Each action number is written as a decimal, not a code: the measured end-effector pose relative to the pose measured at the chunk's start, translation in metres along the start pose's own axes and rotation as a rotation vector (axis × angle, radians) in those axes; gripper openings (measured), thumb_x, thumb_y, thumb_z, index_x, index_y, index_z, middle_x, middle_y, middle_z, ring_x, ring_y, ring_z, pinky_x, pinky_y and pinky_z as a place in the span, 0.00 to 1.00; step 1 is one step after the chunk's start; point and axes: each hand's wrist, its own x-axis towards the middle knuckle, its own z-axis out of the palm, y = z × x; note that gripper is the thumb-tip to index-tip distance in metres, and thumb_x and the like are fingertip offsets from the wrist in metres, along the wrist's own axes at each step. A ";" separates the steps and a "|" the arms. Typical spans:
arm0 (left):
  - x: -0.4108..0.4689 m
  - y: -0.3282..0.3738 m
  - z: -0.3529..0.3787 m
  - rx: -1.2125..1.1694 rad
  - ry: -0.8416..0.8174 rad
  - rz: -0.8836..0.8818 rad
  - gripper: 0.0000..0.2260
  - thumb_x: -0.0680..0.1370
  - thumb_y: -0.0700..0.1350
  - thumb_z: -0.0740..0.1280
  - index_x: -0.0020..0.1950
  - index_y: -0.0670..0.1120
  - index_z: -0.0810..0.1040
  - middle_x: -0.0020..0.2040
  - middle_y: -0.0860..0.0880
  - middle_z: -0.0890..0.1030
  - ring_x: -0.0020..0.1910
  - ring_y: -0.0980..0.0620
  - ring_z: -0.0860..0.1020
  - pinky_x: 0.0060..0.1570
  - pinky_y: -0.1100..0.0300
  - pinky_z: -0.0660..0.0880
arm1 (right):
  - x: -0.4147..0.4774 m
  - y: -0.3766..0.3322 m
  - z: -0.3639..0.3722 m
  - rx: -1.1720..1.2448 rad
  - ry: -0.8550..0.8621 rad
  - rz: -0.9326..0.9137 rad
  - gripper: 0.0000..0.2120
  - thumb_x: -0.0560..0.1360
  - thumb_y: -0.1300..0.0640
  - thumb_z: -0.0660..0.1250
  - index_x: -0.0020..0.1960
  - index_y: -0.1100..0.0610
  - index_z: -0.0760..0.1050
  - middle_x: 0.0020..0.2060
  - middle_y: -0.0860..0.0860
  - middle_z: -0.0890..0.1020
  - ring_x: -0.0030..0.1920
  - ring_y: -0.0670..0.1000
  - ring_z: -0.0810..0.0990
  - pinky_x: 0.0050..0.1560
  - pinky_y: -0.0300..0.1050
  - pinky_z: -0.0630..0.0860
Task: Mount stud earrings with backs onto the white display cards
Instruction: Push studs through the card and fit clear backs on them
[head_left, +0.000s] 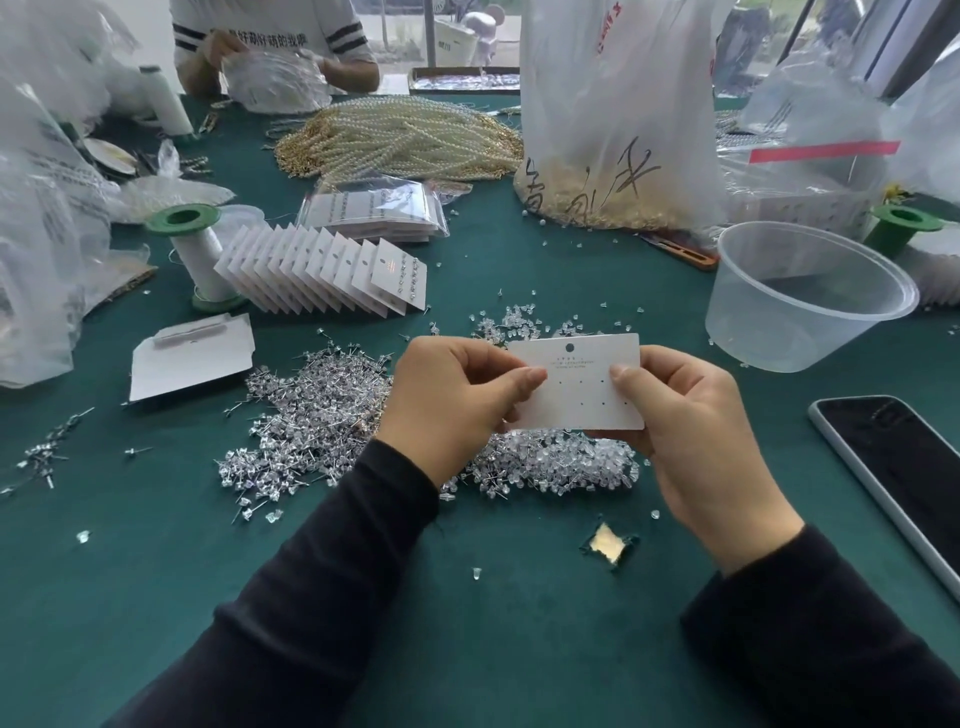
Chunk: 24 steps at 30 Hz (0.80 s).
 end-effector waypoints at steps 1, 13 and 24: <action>0.000 0.000 0.001 0.032 0.004 0.012 0.05 0.69 0.40 0.73 0.33 0.43 0.81 0.24 0.53 0.79 0.21 0.59 0.74 0.23 0.69 0.70 | -0.001 0.000 0.000 -0.007 -0.008 -0.015 0.13 0.76 0.68 0.61 0.40 0.57 0.80 0.33 0.49 0.84 0.35 0.47 0.81 0.30 0.40 0.77; -0.004 0.001 0.003 0.382 0.079 0.114 0.04 0.69 0.43 0.73 0.35 0.44 0.82 0.25 0.57 0.76 0.23 0.60 0.73 0.32 0.66 0.71 | -0.003 -0.001 0.002 -0.068 -0.033 -0.073 0.13 0.76 0.68 0.61 0.40 0.56 0.80 0.34 0.48 0.84 0.35 0.46 0.81 0.31 0.39 0.77; -0.009 0.004 0.008 0.635 0.057 0.436 0.15 0.69 0.51 0.72 0.49 0.42 0.83 0.40 0.45 0.78 0.35 0.52 0.73 0.35 0.67 0.66 | 0.000 -0.007 0.001 0.307 0.025 0.232 0.09 0.76 0.67 0.59 0.44 0.65 0.78 0.36 0.55 0.84 0.35 0.50 0.82 0.33 0.41 0.80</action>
